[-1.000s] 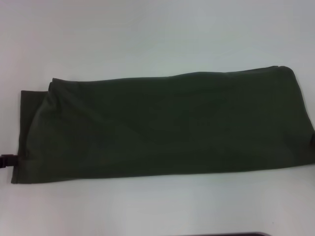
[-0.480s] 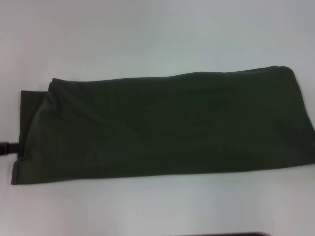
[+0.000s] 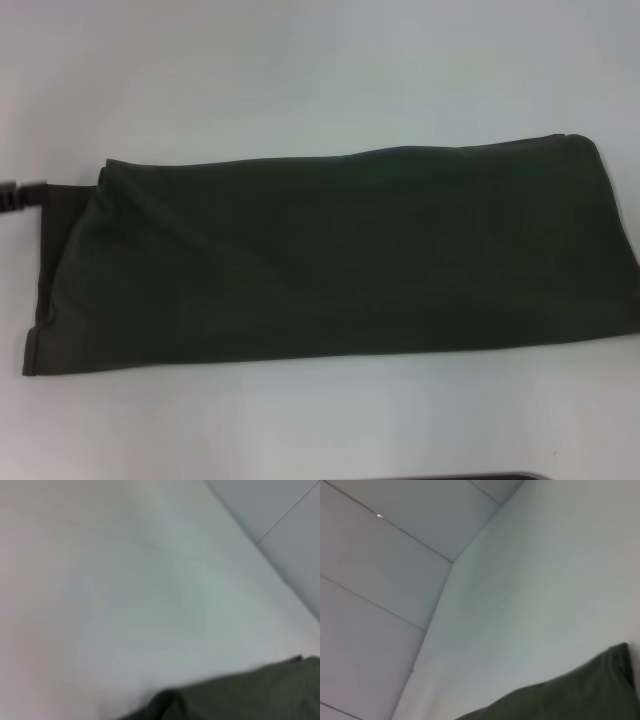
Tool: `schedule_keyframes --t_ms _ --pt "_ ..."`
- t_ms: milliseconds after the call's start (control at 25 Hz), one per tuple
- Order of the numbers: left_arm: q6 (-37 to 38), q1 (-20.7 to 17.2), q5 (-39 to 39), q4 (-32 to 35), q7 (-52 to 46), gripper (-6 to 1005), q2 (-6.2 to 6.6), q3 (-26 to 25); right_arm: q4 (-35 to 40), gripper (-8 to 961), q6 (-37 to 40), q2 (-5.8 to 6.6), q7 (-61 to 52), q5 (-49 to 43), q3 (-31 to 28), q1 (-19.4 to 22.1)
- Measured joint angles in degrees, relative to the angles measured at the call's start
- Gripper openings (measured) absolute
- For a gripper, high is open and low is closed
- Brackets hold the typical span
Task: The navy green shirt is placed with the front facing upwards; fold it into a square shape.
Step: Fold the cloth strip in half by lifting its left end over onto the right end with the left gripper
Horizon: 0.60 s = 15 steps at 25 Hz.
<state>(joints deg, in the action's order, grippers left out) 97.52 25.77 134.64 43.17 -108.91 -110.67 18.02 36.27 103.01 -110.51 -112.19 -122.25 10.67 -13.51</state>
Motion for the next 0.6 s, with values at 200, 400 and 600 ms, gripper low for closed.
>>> schedule_keyframes --t_ms 200,400,600 --pt "-0.2 0.9 -4.3 0.1 0.9 764 -0.24 0.0 0.0 859 -0.4 0.09 -0.1 0.0 -0.3 -2.0" --pt "-2.7 1.8 -5.6 -0.1 1.8 864 -0.63 -0.1 -0.1 927 -1.9 0.81 -1.1 -0.1 -0.2 -4.6" --pt "-5.2 2.0 -6.6 -0.3 1.8 893 -1.50 -0.1 -0.5 921 -4.3 0.82 -1.8 -0.4 1.3 -7.3"
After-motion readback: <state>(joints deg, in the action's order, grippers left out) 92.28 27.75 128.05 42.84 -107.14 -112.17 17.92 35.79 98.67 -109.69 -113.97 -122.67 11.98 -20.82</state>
